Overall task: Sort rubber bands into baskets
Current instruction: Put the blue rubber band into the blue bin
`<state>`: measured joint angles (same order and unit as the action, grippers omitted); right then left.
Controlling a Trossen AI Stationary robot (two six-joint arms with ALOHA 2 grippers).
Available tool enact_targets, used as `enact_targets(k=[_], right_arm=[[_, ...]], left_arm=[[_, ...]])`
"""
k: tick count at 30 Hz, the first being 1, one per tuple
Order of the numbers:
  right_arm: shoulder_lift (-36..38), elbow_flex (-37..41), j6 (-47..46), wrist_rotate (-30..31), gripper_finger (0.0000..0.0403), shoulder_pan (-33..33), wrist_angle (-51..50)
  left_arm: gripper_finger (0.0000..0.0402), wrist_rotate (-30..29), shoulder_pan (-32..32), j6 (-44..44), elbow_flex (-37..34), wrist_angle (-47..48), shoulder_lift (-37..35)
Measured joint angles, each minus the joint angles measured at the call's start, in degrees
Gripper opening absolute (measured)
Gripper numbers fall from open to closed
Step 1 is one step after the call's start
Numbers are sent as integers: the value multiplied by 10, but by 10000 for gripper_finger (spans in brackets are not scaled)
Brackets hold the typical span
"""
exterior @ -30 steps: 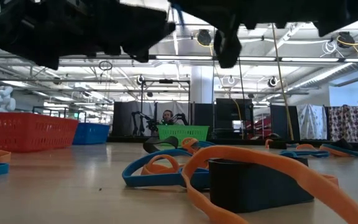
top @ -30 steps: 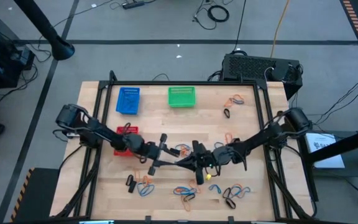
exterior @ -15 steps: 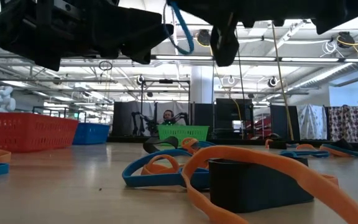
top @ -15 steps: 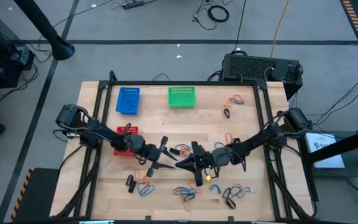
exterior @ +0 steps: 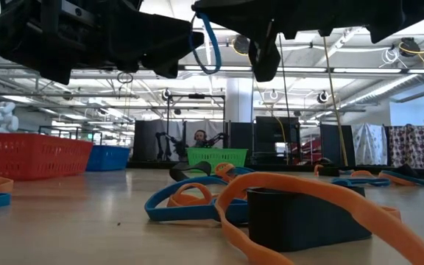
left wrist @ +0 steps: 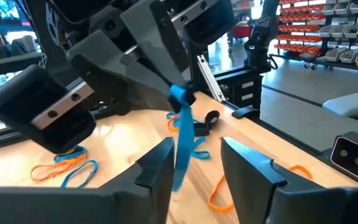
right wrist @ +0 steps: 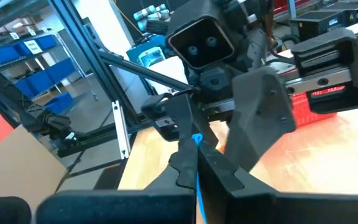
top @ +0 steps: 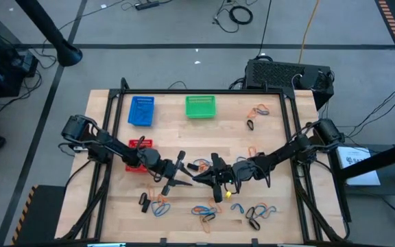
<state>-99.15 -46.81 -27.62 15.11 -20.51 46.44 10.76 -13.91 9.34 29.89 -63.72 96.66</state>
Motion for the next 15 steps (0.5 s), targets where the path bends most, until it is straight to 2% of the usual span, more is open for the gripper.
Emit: enact_targets(k=[6,11,15], right_arm=[[0,0,0,-2,0,2,0],[0,0,18,-5,0,2,-8],[0,0,15,-5,9,2,-15]], left_arm=[[81,-9,0,0,0,0,0],[17,-11,3,0,0,0,0],[9,-20,10,-15,0,2,0]])
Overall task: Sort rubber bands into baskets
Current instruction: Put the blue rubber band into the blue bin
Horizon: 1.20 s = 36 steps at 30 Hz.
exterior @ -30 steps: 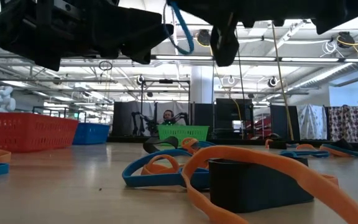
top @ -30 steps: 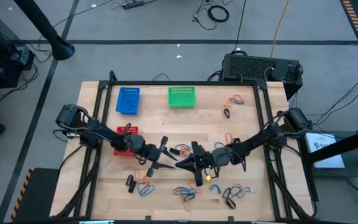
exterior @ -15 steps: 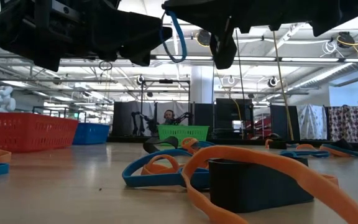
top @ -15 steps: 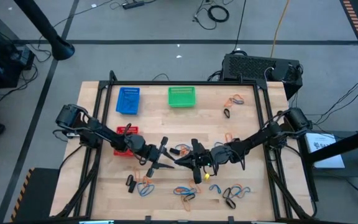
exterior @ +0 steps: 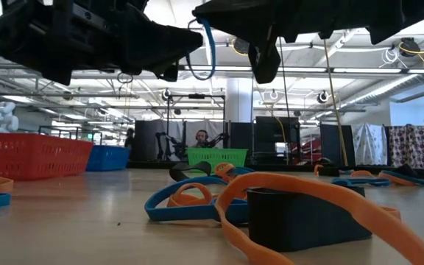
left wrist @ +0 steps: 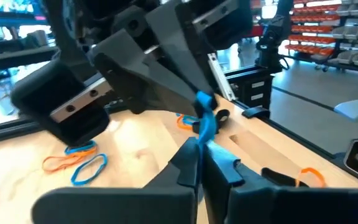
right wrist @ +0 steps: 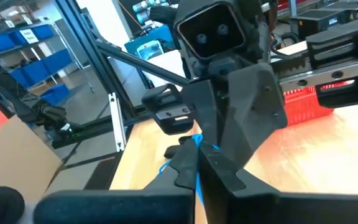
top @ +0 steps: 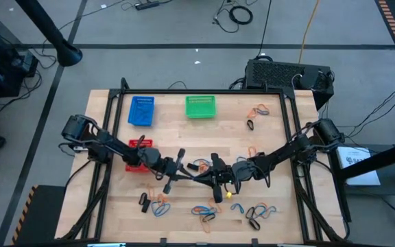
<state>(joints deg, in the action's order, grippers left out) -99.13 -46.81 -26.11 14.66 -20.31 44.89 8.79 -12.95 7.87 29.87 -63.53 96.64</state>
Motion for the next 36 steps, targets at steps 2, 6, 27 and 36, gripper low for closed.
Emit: enact_targets(k=[2,6,27,36], right_arm=[[0,0,0,0,24,1,-4],[8,0,18,3,68,3,-20],[62,0,66,36,139,12,-277],[62,0,89,30,139,12,-307]], left_arm=[[7,-2,2,0,0,0,0],[4,-4,9,-10,0,8,0],[1,-328,198,-63,93,802,-358],[0,-339,388,-144,99,943,-360]])
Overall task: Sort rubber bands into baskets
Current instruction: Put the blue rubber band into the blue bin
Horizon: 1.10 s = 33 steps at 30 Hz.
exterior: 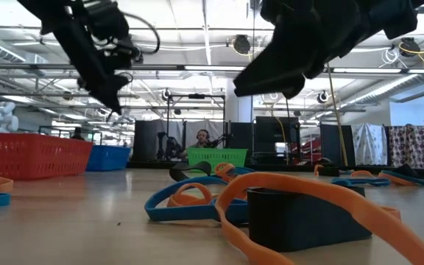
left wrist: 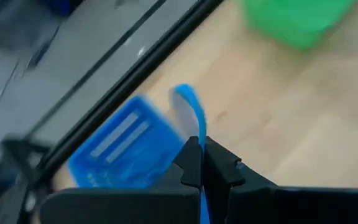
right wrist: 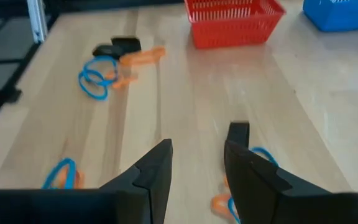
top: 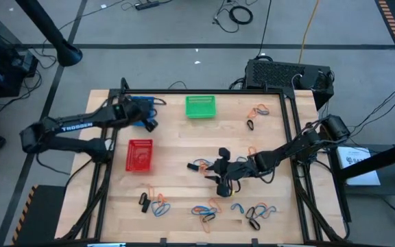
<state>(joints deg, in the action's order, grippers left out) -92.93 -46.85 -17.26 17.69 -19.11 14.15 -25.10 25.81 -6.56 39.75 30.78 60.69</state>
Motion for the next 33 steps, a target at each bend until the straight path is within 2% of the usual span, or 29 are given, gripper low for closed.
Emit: enact_targets(k=[5,10,14,18,33], right_arm=[[0,0,9,0,139,0,-26],[0,0,38,1,139,1,-21],[0,0,47,2,139,1,-20],[0,0,47,2,139,1,-19],[-1,-13,62,2,139,1,-19]], left_arm=[[0,1,64,-7,0,21,0],[0,16,101,-18,-2,32,0],[0,40,113,-22,-19,28,0],[2,41,119,-22,-34,27,1],[57,41,119,-22,-35,9,1]])
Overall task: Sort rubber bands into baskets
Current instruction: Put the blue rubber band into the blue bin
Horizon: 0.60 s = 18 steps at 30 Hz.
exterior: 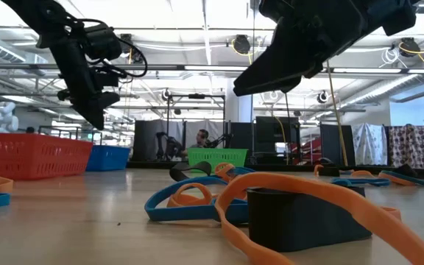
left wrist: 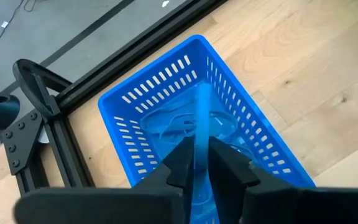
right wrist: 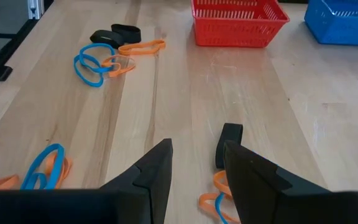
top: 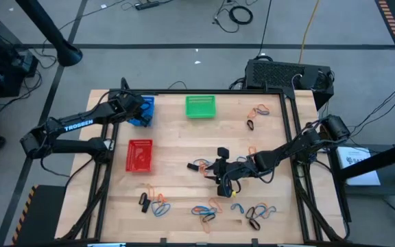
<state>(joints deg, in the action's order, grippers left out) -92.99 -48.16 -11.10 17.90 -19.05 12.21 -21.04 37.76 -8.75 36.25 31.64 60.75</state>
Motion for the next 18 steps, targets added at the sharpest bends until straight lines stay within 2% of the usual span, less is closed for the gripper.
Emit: enact_targets(k=[12,16,18], right_arm=[[0,0,-1,0,139,0,11],[0,0,-2,0,139,0,12],[0,0,-2,0,139,0,11]], left_arm=[[143,0,0,0,0,3,0],[155,3,0,-13,0,4,0],[155,29,-2,-27,0,5,0]])
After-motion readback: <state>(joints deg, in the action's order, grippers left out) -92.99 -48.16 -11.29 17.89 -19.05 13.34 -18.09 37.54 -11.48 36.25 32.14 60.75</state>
